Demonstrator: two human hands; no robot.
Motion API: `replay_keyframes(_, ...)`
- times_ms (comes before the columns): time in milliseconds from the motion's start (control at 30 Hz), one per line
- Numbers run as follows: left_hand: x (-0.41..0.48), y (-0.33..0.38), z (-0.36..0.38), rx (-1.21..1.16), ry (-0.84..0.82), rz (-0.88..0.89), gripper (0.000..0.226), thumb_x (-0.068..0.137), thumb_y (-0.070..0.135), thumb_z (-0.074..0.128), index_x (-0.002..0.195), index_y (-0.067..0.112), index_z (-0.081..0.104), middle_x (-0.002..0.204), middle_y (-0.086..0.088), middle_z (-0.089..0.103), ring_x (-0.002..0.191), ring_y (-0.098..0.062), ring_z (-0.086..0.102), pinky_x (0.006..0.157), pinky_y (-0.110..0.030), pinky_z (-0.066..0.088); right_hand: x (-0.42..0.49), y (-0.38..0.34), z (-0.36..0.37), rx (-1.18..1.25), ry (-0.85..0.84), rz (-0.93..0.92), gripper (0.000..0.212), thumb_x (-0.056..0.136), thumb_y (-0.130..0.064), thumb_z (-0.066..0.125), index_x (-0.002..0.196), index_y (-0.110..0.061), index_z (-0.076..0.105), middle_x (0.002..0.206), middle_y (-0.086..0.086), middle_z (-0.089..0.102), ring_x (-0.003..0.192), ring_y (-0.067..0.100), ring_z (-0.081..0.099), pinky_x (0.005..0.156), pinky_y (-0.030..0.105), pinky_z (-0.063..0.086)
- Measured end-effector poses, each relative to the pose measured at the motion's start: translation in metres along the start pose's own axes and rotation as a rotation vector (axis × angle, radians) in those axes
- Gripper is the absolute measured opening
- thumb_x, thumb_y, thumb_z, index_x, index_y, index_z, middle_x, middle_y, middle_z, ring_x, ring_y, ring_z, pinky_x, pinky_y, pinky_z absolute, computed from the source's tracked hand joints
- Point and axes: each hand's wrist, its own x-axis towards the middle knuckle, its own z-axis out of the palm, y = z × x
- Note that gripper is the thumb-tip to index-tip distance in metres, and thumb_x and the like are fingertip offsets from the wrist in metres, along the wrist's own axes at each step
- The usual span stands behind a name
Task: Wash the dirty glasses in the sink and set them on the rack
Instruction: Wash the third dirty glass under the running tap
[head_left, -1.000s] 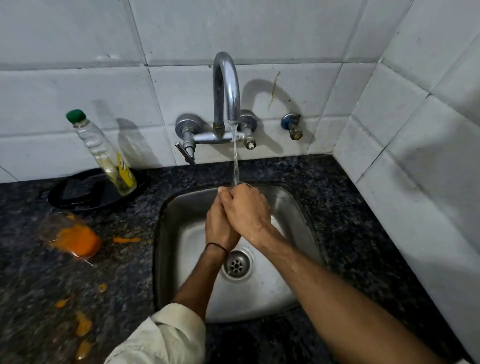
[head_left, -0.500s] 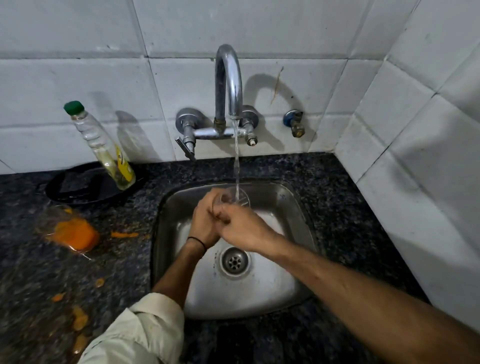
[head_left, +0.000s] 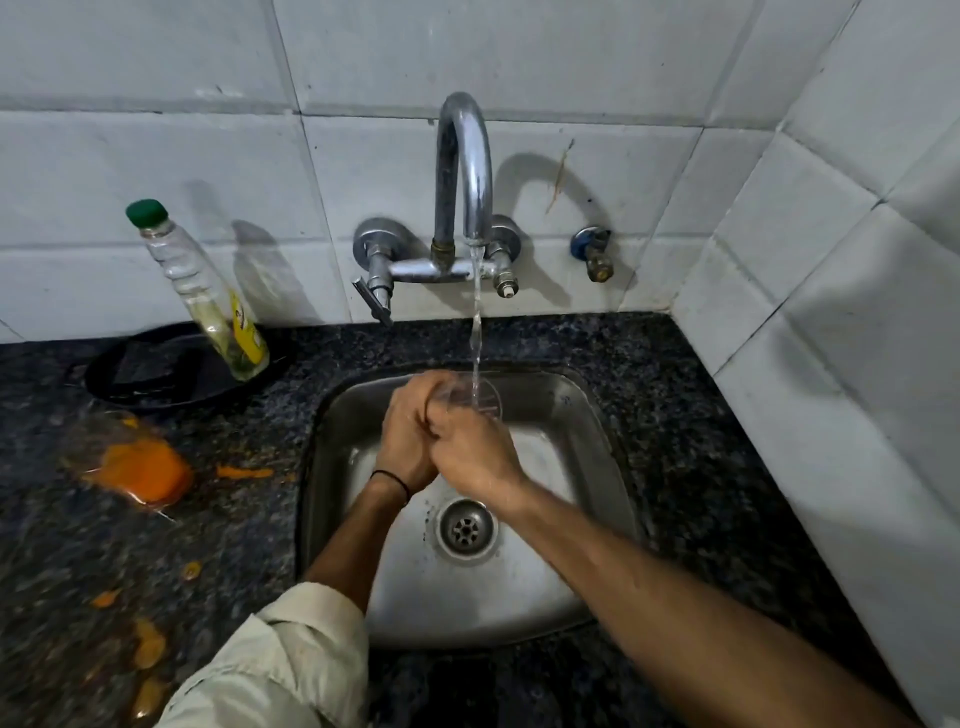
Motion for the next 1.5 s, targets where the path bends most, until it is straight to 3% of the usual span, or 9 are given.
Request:
replay_keyframes(167,-0.005,0.001,-0.017,0.027,-0.289,-0.025,0.057,0.062,0.006,0.087,0.107,0.029,0.06,0.111,0.013,0.063,0.103,-0.005,0.06,0.095,-0.028,0.051,-0.005,0.032,-0.019,-0.627,-0.165,-0.391,0.052,0.083,-0.011,0.056,0.131,-0.028,0.054,0.129,0.001,0.059,0.116,0.022,0.058,0.098,0.036,0.049)
replay_keyframes(267,-0.005,0.01,-0.009,0.043,-0.286,0.003,0.061,0.065,0.003,0.083,0.117,0.025,0.059,0.112,0.006,0.062,0.104,-0.014,0.058,0.097,-0.034,0.048,0.002,0.006,-0.039,-0.911,-0.345,-0.302,0.052,0.088,-0.023,0.062,0.139,-0.024,0.05,0.144,0.004,0.05,0.133,0.026,0.044,0.109,0.045,0.033)
replay_keyframes(367,-0.006,0.013,-0.006,0.055,-0.319,-0.04,0.054,0.071,0.007,0.079,0.12,0.021,0.06,0.117,-0.005,0.066,0.109,-0.023,0.061,0.098,-0.039,0.049,0.016,-0.011,-0.046,-0.627,-0.643,-0.003,0.055,0.086,-0.036,0.072,0.134,-0.014,0.056,0.133,0.004,0.054,0.119,0.024,0.049,0.101,0.037,0.039)
replay_keyframes(600,-0.011,0.002,-0.014,0.238,-0.213,-0.141,0.059,0.062,0.031,0.079,0.117,0.031,0.058,0.111,0.006,0.066,0.109,-0.023,0.058,0.091,-0.049,0.048,0.006,0.013,-0.035,0.3,-0.518,0.039,0.018,0.083,-0.004,0.068,0.073,-0.016,0.059,0.085,0.003,0.06,0.085,0.015,0.056,0.081,0.033,0.048)
replay_keyframes(700,-0.006,0.012,-0.02,0.381,-0.239,-0.155,0.065,0.06,0.026,0.082,0.119,0.031,0.057,0.117,0.006,0.065,0.117,-0.025,0.054,0.096,-0.051,0.04,0.002,0.019,-0.024,0.727,-0.237,0.139,0.01,0.092,-0.025,0.069,0.091,-0.017,0.074,0.096,0.003,0.075,0.095,0.014,0.07,0.092,0.029,0.054)
replay_keyframes(833,0.001,0.04,-0.032,0.751,-0.423,-0.076,0.074,0.066,0.04,0.082,0.133,0.037,0.049,0.131,0.005,0.06,0.123,-0.025,0.055,0.103,-0.052,0.04,0.002,0.017,0.006,1.168,0.384,0.445,0.023,0.089,-0.03,0.072,0.075,-0.012,0.07,0.063,0.002,0.069,0.056,0.015,0.065,0.058,0.029,0.055)
replay_keyframes(1100,0.009,0.08,-0.03,0.786,-0.563,0.053,0.054,0.076,0.05,0.076,0.124,0.036,0.057,0.123,-0.002,0.062,0.109,-0.028,0.061,0.089,-0.041,0.05,-0.016,0.022,0.058,1.961,0.286,0.856,0.04,0.099,-0.032,0.044,0.071,-0.008,0.059,0.043,0.004,0.055,0.034,0.014,0.051,0.041,0.018,0.044)
replay_keyframes(1200,0.006,0.067,-0.022,0.666,-0.529,0.034,0.051,0.076,0.04,0.079,0.123,0.033,0.061,0.122,-0.002,0.065,0.109,-0.028,0.062,0.09,-0.04,0.052,-0.011,0.031,0.066,1.908,0.31,0.903,0.042,0.095,-0.046,0.057,0.092,-0.005,0.065,0.057,0.008,0.062,0.052,0.018,0.059,0.048,0.023,0.052)
replay_keyframes(1500,-0.023,-0.006,-0.047,-0.218,-0.543,-0.508,0.042,0.084,0.011,0.075,0.119,0.029,0.063,0.12,0.007,0.061,0.099,-0.018,0.066,0.073,-0.034,0.061,0.0,0.049,0.004,0.953,0.164,0.502,0.032,0.092,-0.028,0.069,0.065,-0.012,0.063,0.06,0.01,0.06,0.041,0.017,0.057,0.048,0.028,0.051)
